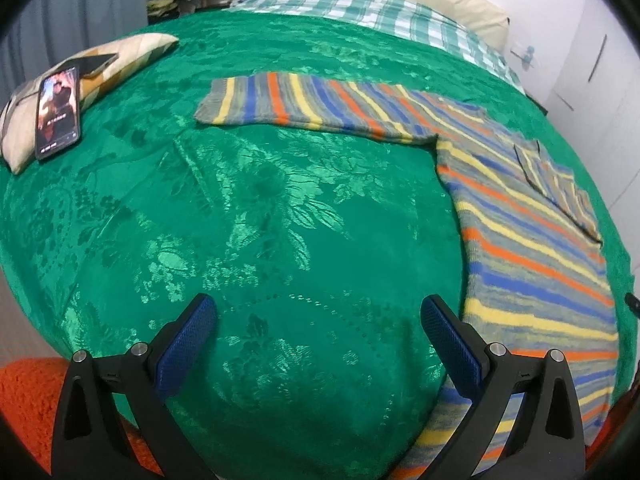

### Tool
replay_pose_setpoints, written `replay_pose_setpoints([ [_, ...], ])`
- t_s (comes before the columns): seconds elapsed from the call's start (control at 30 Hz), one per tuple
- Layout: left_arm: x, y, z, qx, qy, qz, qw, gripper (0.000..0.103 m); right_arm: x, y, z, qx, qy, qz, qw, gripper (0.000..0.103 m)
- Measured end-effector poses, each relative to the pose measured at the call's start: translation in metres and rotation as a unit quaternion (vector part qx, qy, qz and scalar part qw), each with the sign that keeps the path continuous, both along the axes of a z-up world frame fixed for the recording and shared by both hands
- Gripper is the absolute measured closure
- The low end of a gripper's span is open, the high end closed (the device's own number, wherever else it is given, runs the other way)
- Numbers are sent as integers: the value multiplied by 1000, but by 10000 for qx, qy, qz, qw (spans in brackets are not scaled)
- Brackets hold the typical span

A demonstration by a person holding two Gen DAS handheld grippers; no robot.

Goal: Fold small clothes

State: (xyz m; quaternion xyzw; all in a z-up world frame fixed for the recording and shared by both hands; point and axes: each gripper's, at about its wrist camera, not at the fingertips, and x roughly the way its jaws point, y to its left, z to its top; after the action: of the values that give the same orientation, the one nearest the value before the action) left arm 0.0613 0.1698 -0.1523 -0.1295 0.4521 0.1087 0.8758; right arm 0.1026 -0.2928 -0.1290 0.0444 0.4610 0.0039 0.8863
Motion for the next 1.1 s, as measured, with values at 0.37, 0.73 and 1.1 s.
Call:
replay_pose_setpoints([
  [0.37, 12, -10, -21, 403, 400, -248, 9981, 0, -2, 1, -22, -404, 165, -348, 9984, 17],
  [0.73, 10, -13, -24, 439, 499, -342, 9972, 0, -6, 2, -37, -522, 362, -392, 9972, 0],
  [1.1, 10, -14, -24, 482, 513, -344, 9969, 0, -5, 3, -41, -512, 370, -389, 9972, 0],
])
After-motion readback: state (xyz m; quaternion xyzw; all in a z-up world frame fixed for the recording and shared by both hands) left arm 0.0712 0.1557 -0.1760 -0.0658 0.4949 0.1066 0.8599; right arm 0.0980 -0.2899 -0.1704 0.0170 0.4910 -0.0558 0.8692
